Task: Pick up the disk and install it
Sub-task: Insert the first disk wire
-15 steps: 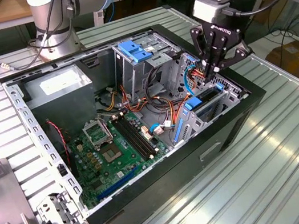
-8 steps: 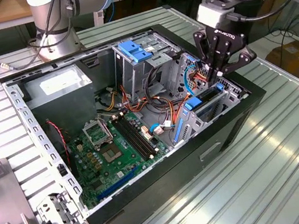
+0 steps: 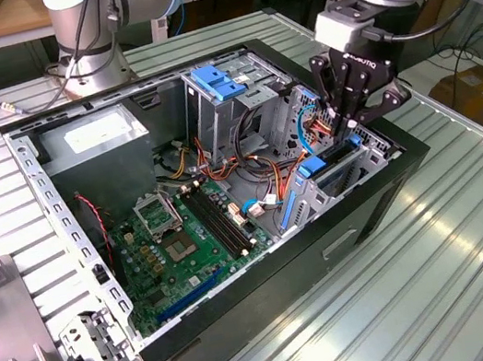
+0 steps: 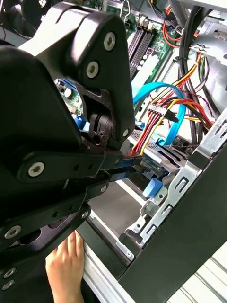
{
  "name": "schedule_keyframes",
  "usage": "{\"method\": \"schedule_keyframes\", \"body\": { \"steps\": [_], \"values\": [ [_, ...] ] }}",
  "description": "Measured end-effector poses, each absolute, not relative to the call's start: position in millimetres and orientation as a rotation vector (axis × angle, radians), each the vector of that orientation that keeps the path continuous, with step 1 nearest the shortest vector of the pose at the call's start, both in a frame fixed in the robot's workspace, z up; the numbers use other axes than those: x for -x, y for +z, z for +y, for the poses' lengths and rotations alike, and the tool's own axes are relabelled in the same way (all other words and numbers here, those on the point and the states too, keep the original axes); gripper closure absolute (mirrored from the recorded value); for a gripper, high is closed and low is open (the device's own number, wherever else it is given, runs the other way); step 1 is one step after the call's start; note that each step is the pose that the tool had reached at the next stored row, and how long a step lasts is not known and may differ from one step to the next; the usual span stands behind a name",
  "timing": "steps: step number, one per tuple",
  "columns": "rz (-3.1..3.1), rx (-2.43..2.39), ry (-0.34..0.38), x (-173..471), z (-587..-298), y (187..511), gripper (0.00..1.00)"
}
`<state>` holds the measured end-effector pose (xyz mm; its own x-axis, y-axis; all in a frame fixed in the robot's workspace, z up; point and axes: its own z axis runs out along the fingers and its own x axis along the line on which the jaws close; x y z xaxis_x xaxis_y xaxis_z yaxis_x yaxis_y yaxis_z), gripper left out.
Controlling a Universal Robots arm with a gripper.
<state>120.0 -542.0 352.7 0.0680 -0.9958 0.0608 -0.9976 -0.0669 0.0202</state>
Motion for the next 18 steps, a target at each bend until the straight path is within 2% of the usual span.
{"method": "schedule_keyframes", "body": {
  "steps": [18],
  "values": [
    [-2.132, -2.228, 0.046, -119.9, -542.6, 346.1, 0.84]
  ]
}}
